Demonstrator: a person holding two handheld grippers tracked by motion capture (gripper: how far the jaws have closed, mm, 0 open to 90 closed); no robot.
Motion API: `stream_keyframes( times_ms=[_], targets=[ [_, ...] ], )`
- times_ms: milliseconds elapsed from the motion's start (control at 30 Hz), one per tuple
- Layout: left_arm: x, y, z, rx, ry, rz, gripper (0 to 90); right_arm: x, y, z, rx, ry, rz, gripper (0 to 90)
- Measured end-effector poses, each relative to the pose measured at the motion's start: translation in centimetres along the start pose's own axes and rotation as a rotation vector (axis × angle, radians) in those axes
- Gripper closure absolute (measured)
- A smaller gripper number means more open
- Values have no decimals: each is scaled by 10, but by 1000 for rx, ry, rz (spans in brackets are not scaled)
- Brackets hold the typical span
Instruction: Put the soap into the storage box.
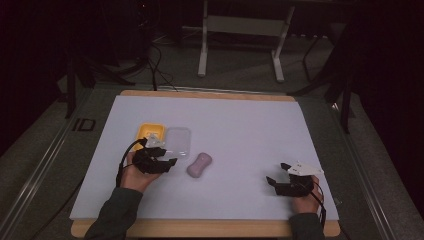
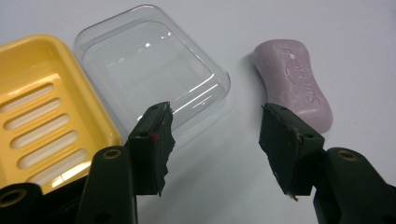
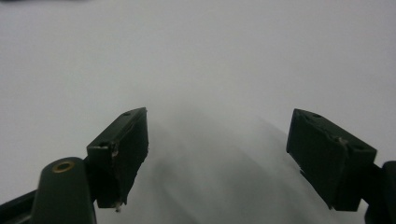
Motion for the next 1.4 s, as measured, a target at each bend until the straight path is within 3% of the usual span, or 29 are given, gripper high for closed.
stream_keyframes(
  times_ms=[1133, 1400],
  targets=[
    [-36, -22, 15, 24, 89, 90, 425, 0, 1, -1, 12, -11, -8, 201],
    [-41, -28, 19, 46, 107, 93, 416, 0, 1, -1, 13, -11, -11, 201]
  ],
)
Point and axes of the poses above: each handheld gripper's, and its own axes: z roughly forward along the jaws, x roughly out of its underside, y roughly to its left, the point moved 2 cm from there along z, roughly forward along the jaws, and after that the axes turned 12 degrees about -z, right-handed, at the moved point
